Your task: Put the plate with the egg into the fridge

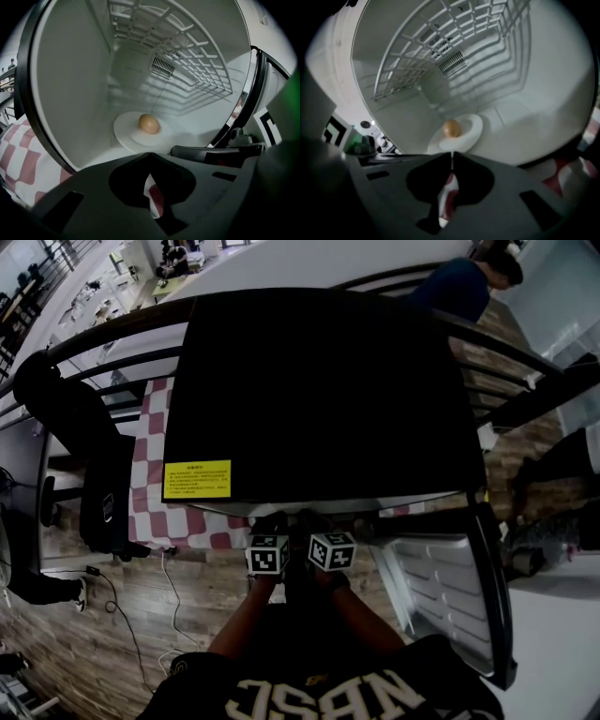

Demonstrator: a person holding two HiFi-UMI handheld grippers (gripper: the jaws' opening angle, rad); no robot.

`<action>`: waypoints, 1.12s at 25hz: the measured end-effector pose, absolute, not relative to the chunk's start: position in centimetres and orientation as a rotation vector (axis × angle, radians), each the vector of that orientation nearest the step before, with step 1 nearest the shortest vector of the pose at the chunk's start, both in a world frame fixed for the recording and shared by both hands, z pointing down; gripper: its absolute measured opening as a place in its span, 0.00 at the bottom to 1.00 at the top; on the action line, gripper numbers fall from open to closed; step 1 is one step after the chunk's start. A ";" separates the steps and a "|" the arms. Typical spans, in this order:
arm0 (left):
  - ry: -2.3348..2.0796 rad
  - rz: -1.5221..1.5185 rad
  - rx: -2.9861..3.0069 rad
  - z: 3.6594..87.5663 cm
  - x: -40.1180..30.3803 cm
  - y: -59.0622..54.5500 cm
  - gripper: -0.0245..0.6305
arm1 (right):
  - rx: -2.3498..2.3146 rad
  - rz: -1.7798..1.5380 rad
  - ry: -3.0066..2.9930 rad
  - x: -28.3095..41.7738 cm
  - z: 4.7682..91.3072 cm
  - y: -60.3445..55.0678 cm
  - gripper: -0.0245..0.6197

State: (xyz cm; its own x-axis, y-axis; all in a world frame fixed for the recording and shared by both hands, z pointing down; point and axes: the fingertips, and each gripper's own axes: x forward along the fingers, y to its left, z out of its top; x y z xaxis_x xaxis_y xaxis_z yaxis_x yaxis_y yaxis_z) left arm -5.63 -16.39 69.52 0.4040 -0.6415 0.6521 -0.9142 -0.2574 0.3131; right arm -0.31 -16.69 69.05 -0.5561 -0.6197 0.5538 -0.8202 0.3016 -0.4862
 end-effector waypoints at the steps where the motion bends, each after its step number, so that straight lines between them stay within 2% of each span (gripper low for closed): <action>1: -1.322 0.528 1.995 69.5 -5.7 -16.5 0.07 | 1.311 1.102 -2.307 -0.3 69.1 -16.8 0.09; 28: -1.336 0.549 1.966 69.7 -5.8 -20.2 0.07 | 1.366 1.123 -2.287 -0.4 69.1 -21.2 0.09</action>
